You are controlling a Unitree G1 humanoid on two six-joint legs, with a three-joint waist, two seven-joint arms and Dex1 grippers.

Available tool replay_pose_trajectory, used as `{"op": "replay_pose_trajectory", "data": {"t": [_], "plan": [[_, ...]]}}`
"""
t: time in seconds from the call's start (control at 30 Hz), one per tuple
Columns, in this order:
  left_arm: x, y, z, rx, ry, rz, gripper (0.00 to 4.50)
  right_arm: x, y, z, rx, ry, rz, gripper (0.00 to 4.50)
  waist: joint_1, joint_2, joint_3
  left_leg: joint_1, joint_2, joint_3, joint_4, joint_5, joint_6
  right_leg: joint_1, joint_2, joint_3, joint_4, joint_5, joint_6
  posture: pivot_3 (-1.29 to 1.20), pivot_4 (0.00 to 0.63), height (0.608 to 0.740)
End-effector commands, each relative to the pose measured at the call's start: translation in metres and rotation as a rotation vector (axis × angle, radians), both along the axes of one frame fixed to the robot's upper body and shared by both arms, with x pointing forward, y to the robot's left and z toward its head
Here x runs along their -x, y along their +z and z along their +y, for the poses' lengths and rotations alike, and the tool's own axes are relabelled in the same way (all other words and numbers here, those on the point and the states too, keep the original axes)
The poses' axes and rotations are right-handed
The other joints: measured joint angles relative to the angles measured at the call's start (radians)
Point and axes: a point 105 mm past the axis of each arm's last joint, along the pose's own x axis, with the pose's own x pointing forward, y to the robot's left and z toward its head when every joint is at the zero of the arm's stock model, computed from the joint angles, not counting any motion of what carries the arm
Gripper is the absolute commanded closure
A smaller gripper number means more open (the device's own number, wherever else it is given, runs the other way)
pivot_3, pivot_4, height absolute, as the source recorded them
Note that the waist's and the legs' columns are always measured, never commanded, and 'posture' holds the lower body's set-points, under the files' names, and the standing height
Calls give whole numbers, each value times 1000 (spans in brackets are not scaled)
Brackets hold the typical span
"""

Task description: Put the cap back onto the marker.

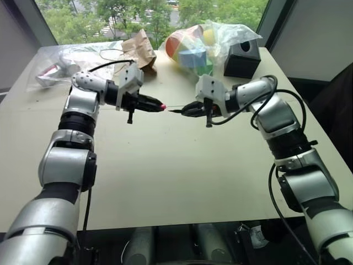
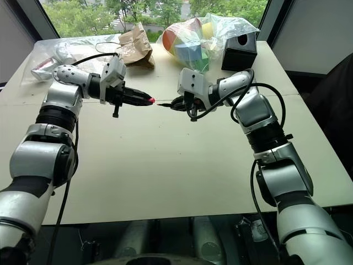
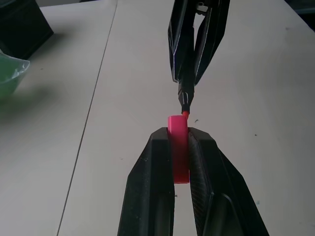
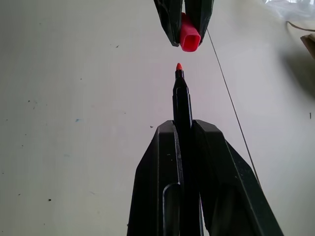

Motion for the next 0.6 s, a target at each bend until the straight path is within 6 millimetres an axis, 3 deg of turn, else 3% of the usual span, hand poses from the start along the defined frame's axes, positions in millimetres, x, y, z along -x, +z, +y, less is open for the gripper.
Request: {"op": "replay_pose_trajectory", "data": {"t": [0.03,0.6], "plan": [[1,11,-2,17,-14,-45,4429,0,16,5,-23,18,-54,4500,0,0,0,0,0,0,0,0,0,0,0,0,0,0,0,0,150,740],[1,1,-4,-6,-16,-49,4429,-1,21,9,-37,22,-63,4500,0,0,0,0,0,0,0,0,0,0,0,0,0,0,0,0,150,740]]}}
